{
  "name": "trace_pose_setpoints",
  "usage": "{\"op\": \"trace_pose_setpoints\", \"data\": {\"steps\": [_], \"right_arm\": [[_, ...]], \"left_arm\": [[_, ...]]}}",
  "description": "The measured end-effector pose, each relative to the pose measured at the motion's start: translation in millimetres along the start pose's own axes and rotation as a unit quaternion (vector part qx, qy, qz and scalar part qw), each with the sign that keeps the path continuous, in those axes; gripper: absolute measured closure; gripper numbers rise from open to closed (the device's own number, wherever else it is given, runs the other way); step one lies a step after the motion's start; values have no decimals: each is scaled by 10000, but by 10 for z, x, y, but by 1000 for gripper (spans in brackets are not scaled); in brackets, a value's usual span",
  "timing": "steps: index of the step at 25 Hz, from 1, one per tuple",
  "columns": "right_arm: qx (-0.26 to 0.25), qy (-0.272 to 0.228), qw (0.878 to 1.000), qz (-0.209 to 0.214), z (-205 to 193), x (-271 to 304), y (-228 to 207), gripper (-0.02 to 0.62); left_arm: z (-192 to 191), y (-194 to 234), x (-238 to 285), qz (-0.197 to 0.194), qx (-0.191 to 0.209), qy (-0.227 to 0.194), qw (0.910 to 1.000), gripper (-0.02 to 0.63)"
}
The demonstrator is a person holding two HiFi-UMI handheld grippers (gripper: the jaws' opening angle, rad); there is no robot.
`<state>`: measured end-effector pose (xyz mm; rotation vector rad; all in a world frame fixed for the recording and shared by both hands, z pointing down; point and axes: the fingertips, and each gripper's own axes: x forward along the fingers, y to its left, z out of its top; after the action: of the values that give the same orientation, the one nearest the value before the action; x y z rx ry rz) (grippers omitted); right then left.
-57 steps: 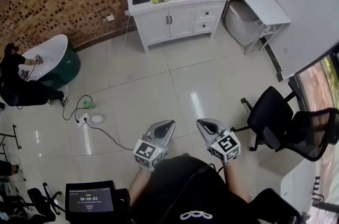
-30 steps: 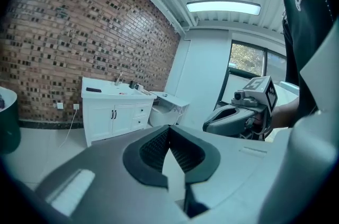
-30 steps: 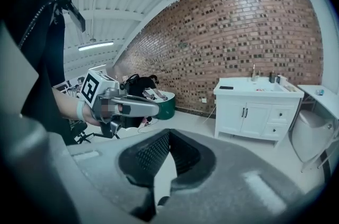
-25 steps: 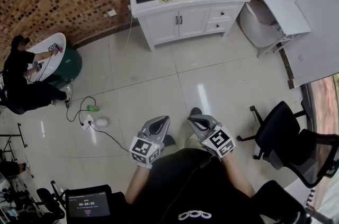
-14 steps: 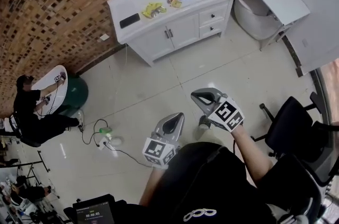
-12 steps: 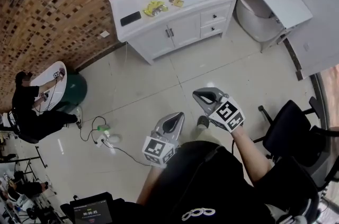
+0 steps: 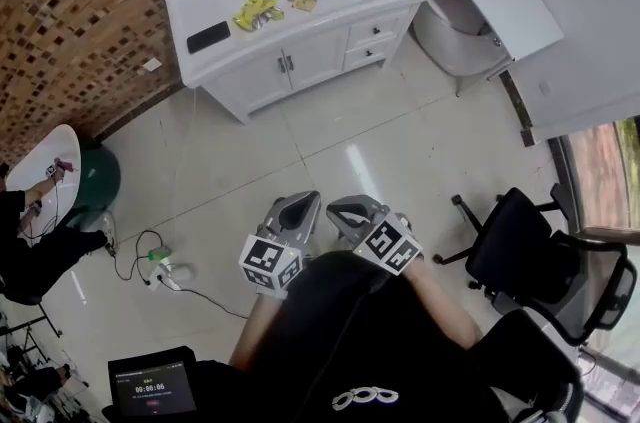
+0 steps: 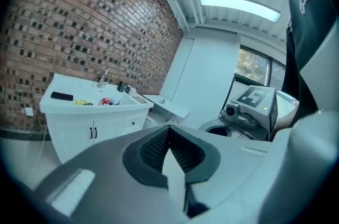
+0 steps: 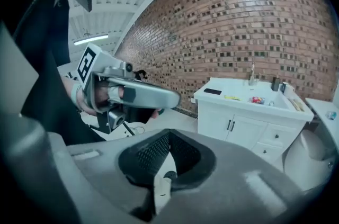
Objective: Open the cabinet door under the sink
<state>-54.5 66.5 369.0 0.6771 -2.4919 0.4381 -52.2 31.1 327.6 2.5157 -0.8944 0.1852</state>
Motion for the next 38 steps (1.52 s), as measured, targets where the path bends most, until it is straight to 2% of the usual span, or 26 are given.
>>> {"op": "trace_pose_setpoints", "data": {"steps": [4,10,15,19,22,25,30,34,38], "right_arm": [[-19,174,9993,-318,253,234,-332,607],[269,605,9954,-695,407,559,-811,607],[377,873,9931,-679,385,1033,-728,607],[322,1040,9920,-639,342,1283,-705,607],[455,920,9926,-652,276,1446,-922,607],[676,592,9929,-776,191,1657,-1259,607],[738,187,9918,-1026,56,2074,-2056,607],[700,-52,9890,-1304,-34,2406,-2631,607],[769,-241,9869,-1396,-118,2718,-3013,607]], "left_arm": [[338,379,179,-394,191,-96,9990,592],[621,1088,170,-396,-56,-359,9986,592],[512,1641,53,-238,-305,-319,9987,592],[455,1868,133,-147,-442,-228,9987,592],[410,1972,289,-131,-406,-148,9990,592],[333,2095,427,-66,-359,-27,9993,592],[270,2272,766,159,-452,39,9988,592],[111,2331,1148,41,-326,284,9991,592],[-8,2486,1429,-22,-135,382,9992,592]]}}
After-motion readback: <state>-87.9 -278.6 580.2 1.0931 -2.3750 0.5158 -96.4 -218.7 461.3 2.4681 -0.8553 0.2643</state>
